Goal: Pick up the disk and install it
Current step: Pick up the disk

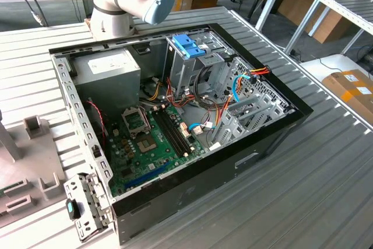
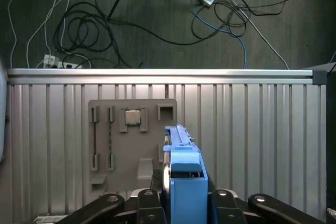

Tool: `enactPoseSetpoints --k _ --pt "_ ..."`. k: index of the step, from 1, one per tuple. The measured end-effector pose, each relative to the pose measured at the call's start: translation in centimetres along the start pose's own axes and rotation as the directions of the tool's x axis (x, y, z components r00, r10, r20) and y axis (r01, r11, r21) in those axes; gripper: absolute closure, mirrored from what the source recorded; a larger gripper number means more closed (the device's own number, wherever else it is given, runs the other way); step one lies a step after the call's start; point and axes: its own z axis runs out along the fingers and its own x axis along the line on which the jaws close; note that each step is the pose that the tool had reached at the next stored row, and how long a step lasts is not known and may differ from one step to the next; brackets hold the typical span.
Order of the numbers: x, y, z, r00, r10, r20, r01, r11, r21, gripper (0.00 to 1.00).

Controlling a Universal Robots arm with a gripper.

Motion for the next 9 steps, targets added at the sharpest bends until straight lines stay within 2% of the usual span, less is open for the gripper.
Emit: enactPoseSetpoints --k 9 --pt "0.22 -0.9 0.01 1.0 0.0 0.0 0.0 1.0 0.0001 0.63"
